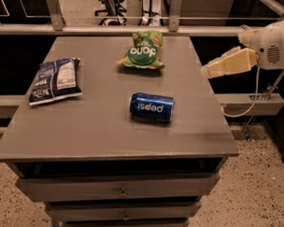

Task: Move green rice chip bag near blue chip bag

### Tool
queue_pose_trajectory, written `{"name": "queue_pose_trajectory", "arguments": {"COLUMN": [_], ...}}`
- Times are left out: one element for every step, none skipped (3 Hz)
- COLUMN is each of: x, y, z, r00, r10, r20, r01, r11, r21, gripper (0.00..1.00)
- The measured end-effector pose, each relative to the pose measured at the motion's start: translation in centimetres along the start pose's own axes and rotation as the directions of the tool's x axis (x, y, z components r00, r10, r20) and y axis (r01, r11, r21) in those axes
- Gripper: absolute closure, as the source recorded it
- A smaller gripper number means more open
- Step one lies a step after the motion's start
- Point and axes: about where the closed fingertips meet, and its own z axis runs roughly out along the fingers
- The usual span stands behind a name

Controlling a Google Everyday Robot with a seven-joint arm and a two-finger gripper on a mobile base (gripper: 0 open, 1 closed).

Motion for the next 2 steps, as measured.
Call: {"name": "queue_pose_trajectory", "arguments": {"x": [1.3, 2.4], "y": [-0.1, 0.3], "z": [3.0, 5.8], "r00": [0.999, 0.997], "r10": [0.031, 0.038], "r20": [0.019, 0.060], "r01": [-0.030, -0.034], "r11": [0.9991, 0.9975], "r21": [-0.030, -0.062], "gripper": [0.00, 0.00]}}
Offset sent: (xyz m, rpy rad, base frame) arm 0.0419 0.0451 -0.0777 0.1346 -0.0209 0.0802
